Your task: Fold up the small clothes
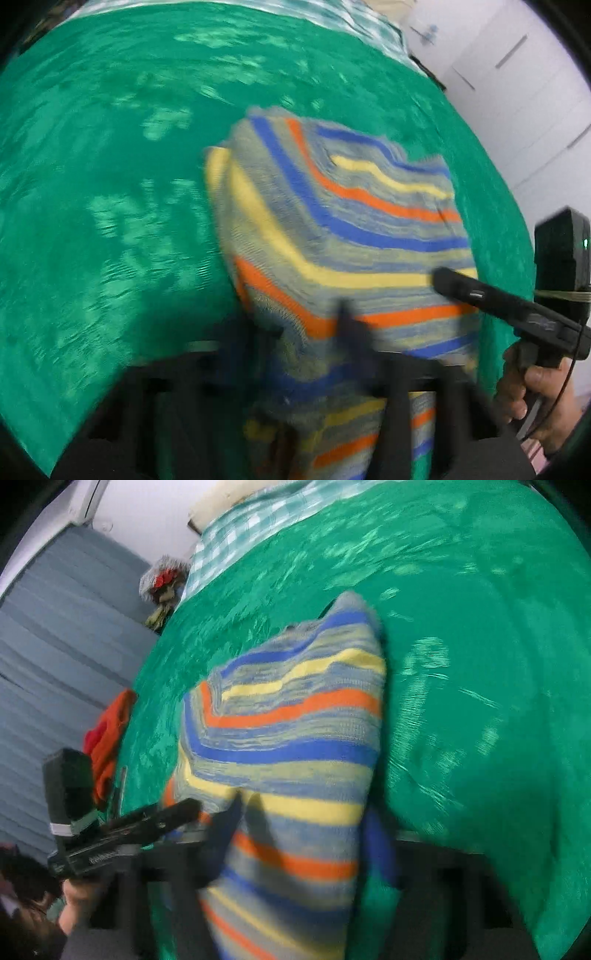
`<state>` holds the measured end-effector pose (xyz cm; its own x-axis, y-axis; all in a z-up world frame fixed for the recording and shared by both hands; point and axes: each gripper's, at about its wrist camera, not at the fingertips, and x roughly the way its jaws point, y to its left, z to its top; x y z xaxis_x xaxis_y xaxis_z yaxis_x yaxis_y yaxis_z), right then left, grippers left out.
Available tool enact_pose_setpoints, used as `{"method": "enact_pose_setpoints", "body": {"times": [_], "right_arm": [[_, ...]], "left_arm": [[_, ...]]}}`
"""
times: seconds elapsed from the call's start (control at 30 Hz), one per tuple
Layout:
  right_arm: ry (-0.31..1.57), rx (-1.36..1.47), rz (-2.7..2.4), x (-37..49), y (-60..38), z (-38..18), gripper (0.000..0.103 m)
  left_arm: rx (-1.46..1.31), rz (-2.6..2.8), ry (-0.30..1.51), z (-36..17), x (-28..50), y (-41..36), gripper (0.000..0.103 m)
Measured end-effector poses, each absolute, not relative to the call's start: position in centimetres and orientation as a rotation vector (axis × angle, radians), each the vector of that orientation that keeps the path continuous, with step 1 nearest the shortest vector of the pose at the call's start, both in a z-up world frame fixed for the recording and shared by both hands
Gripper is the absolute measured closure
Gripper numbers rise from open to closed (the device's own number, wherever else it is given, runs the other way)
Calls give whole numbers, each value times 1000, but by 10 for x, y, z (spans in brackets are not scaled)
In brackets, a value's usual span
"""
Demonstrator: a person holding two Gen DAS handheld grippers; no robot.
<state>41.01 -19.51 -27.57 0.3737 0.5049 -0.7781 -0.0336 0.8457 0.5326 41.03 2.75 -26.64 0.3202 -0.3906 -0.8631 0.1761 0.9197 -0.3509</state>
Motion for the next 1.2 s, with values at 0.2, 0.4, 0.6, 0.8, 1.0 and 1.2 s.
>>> {"method": "enact_pose_setpoints", "body": {"times": [0.2,0.4,0.6,0.8,1.0,1.2], "right_arm": [[1044,100,292,397,-147,-230,79],[929,87,295,359,-159,-161,79],[1044,118,209,328,-213,-175,26],[1087,-67,51,237,-237,-169,13],[1000,-119,-24,147,-226,-119,11],[940,-94,-37,85,-229,-87,11]], "left_arm": [[-72,-289,1061,-224,385,-3,88],[-93,-356,956,-160,346,-15,88],[-38,-239,1054,-196,312,-26,19],[149,-164,968,-186,213,-22,12],[264,-100,762,-116,141,-31,1],[266,-37,703,-73,99,-29,1]]}}
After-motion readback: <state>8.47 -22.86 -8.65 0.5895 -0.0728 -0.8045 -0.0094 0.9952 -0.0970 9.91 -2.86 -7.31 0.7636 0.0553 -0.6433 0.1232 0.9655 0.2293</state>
